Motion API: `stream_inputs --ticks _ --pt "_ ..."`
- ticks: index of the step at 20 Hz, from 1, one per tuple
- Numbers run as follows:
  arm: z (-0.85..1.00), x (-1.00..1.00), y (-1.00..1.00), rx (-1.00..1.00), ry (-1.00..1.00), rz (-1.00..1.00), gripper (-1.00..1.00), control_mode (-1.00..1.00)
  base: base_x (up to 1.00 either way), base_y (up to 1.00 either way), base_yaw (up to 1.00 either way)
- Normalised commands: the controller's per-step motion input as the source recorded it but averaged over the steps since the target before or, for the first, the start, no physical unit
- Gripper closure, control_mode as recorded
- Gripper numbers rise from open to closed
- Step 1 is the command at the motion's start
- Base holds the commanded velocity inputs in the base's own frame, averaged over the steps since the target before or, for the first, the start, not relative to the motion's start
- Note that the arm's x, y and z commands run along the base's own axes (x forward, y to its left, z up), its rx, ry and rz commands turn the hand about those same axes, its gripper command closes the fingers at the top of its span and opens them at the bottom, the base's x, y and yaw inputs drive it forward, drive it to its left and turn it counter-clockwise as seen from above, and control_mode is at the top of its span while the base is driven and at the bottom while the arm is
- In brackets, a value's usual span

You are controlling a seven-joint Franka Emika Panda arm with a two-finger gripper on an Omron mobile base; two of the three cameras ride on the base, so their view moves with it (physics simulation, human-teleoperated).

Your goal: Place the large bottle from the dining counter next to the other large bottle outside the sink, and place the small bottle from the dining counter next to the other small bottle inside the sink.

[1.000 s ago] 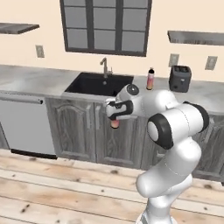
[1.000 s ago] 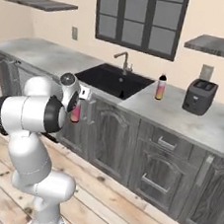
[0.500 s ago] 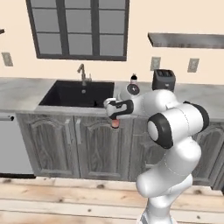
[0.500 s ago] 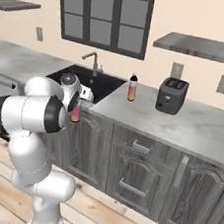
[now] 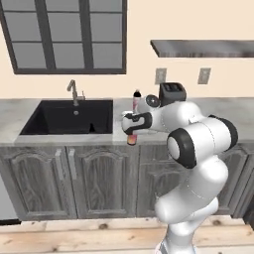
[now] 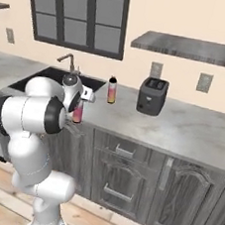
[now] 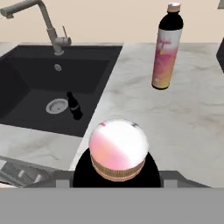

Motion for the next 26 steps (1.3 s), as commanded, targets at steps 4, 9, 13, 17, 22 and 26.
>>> stream_inputs --ticks 4,9,13,17,22,26 --pt "0.0 0.0 0.0 0.0 0.0 0.0 1.0 1.0 0.57 0.23 -0.18" --pt "0.0 0.0 0.0 0.0 0.0 0.0 1.0 1.0 0.42 0.44 -0.14" --pt "0.0 0.0 0.0 0.0 0.0 0.0 1.0 1.0 0.37 0.44 -0.12" --pt "0.0 0.0 0.0 0.0 0.0 0.0 1.0 1.0 0.48 0.23 -0.11" --pt "0.0 0.0 0.0 0.0 0.0 0.0 1.0 1.0 0.49 0.08 -0.1" --pt "0.0 0.0 0.0 0.0 0.0 0.0 1.0 1.0 0.35 0.11 -0.07"
